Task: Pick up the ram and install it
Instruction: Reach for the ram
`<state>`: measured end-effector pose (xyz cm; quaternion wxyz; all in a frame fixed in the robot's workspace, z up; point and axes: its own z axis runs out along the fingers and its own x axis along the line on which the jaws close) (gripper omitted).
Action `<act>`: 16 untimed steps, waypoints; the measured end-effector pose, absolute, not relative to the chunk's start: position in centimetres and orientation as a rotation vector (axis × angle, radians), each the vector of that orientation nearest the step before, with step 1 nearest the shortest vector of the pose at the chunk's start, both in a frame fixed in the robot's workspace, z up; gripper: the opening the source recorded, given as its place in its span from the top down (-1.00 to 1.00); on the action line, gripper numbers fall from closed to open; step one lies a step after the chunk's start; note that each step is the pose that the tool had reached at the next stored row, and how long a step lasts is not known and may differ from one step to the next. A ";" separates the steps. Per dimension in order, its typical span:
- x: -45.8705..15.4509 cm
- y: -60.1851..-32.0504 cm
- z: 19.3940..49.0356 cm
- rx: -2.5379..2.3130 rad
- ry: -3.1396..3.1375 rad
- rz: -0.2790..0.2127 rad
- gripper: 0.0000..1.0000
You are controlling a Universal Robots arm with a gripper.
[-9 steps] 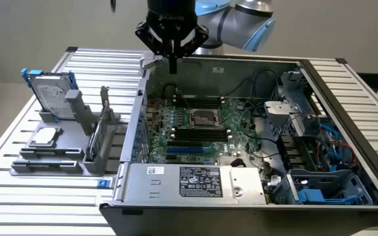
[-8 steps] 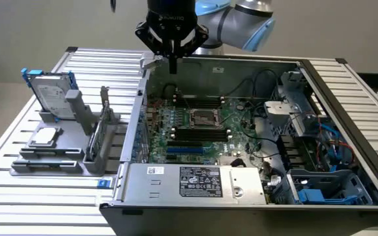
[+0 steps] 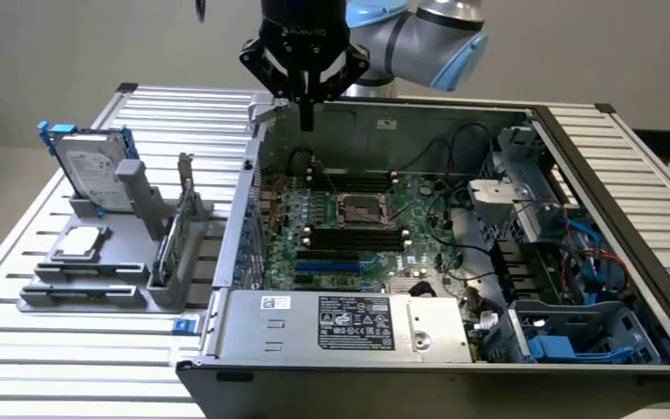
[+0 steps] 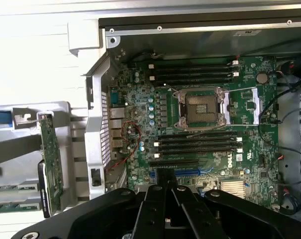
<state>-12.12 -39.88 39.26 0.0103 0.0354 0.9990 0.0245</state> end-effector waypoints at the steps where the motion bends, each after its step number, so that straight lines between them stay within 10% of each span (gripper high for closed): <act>1: -12.1 -39.9 39.3 0.110 3.118 0.076 0.79; 16: -17.6 -40.0 39.3 0.110 3.118 0.076 0.79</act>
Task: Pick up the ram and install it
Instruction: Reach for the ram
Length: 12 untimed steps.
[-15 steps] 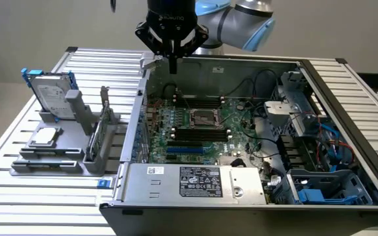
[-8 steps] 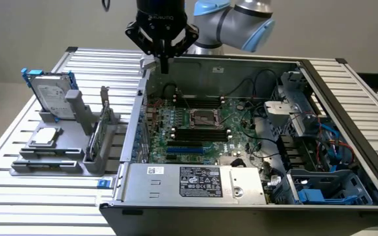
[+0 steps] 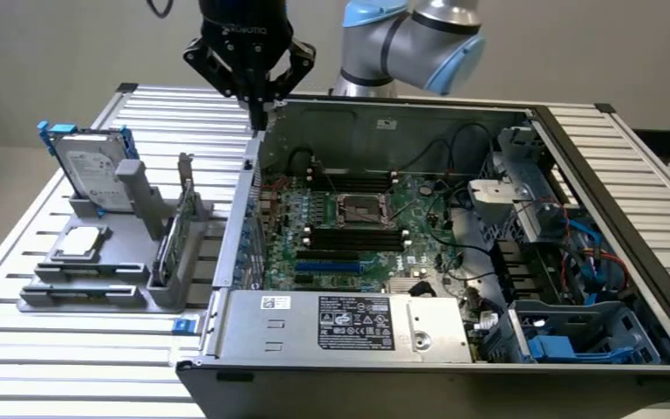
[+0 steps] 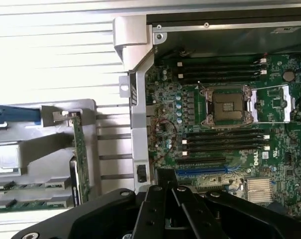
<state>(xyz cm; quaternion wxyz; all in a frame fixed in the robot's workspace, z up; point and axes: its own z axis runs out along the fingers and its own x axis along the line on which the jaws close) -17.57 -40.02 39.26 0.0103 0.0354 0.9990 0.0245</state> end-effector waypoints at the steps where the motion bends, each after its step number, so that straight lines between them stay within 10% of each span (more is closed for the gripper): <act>1: -18.0 -40.0 39.3 0.110 3.118 0.076 0.79; 12: -23.0 -40.5 39.2 0.111 3.118 0.076 0.79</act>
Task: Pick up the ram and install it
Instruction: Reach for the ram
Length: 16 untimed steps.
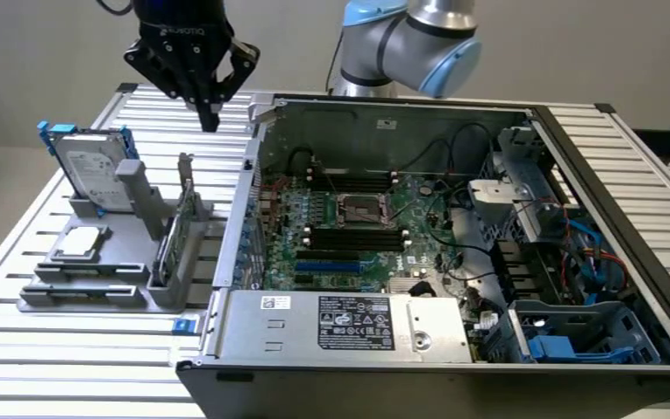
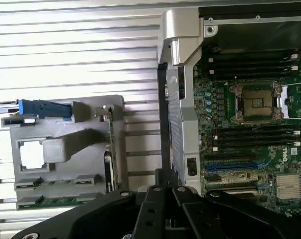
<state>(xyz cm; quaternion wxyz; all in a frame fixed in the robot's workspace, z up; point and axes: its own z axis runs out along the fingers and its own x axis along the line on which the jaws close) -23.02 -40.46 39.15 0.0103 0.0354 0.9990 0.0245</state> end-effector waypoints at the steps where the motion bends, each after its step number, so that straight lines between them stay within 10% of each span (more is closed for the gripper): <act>1: -23.5 -40.5 39.1 0.111 3.118 0.076 0.79; 16: -29.7 -41.5 38.5 0.110 3.119 0.076 0.79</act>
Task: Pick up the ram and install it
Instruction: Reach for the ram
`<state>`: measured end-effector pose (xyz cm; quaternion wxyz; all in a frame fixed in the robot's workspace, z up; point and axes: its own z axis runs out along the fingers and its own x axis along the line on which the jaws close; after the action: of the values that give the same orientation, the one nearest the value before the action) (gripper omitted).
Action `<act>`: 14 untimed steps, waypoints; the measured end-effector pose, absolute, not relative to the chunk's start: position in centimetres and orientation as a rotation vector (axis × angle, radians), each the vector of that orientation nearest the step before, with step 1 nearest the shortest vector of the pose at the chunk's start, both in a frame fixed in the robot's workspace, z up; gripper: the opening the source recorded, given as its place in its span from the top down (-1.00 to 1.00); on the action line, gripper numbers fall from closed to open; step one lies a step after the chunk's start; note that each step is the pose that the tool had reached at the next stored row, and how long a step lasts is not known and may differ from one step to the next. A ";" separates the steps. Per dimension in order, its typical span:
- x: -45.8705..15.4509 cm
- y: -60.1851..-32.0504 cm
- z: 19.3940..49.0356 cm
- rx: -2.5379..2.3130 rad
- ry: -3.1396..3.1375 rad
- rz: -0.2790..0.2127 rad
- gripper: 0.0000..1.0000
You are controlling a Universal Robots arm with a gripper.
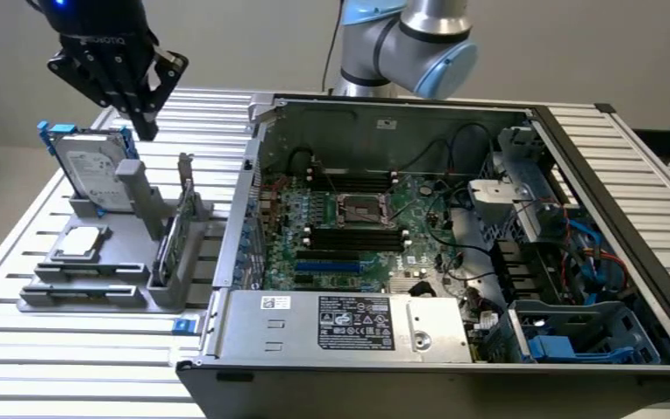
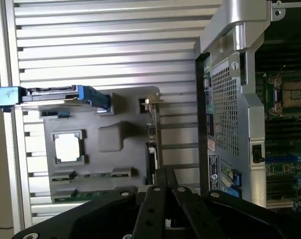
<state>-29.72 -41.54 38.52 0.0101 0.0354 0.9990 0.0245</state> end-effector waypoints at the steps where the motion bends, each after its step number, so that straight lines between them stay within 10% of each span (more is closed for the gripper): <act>1: -30.0 -41.6 38.5 0.110 3.119 0.076 0.79; 14: -32.8 -42.3 37.7 0.111 3.130 0.072 0.79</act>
<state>-32.79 -42.34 37.66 0.0044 0.0355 0.9991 0.0229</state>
